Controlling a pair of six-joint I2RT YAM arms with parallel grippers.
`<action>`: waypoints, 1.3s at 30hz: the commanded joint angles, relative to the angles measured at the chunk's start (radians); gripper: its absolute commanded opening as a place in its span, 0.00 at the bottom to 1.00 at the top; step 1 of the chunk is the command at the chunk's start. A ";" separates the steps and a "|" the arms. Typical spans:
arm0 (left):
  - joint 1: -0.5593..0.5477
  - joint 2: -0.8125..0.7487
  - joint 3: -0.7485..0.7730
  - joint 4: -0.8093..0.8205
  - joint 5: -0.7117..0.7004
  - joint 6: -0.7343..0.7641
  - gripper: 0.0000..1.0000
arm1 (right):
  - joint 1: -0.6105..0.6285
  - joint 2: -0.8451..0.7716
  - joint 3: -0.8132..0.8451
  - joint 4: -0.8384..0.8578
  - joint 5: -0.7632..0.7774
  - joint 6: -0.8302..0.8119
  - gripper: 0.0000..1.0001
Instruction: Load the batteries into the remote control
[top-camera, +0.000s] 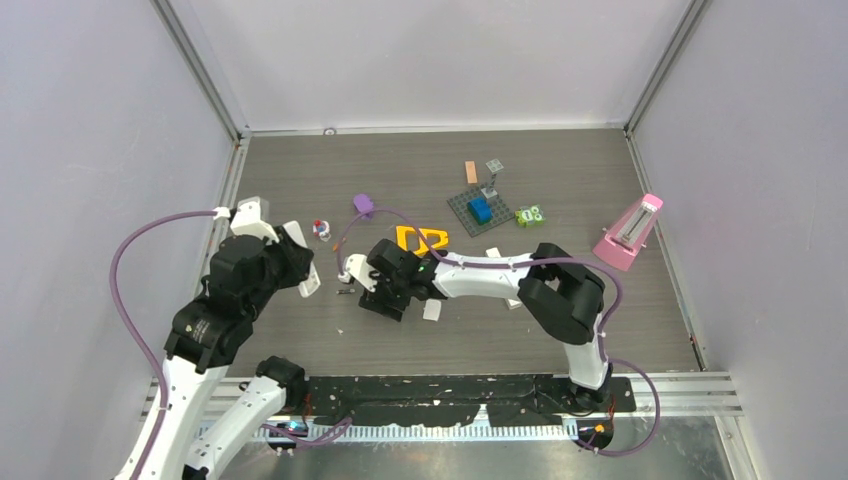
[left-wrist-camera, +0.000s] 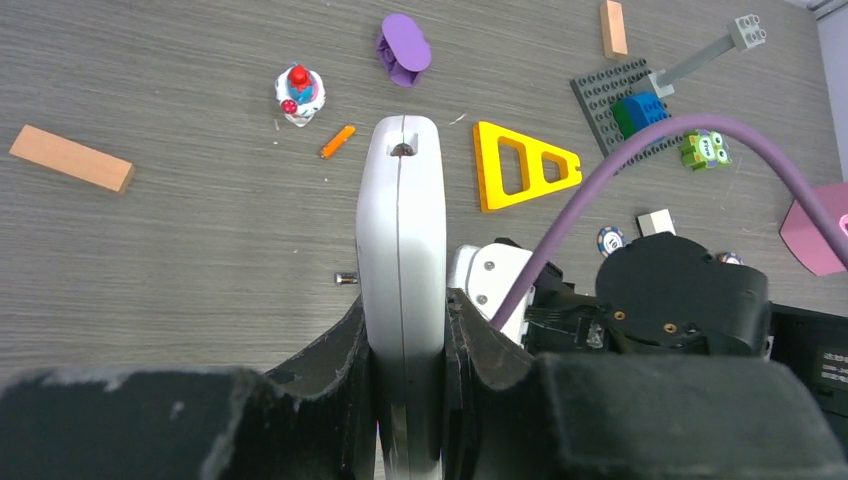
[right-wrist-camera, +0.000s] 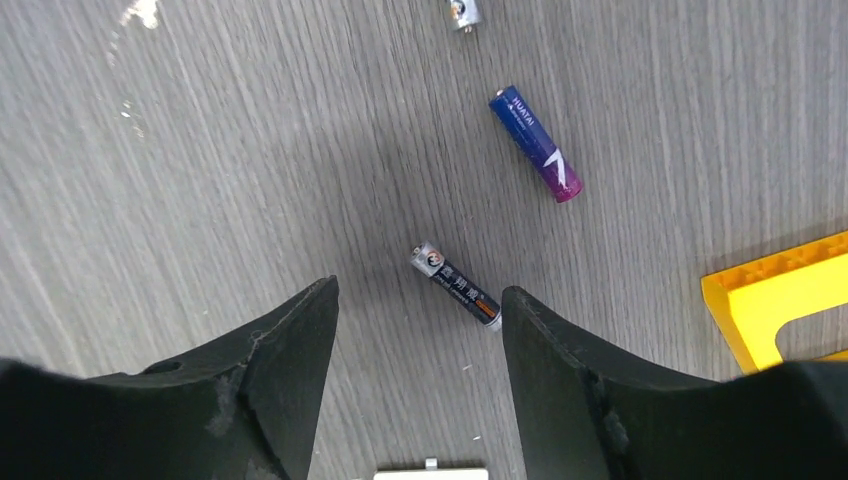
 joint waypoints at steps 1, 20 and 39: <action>0.004 0.004 0.048 0.007 -0.027 0.014 0.00 | -0.007 0.035 0.057 -0.033 0.036 -0.053 0.63; 0.004 0.023 0.045 0.013 0.005 0.036 0.00 | -0.073 0.088 0.101 -0.108 0.034 0.073 0.06; 0.004 0.030 -0.209 0.568 0.793 -0.035 0.00 | -0.176 -0.760 -0.461 0.346 -0.131 0.438 0.05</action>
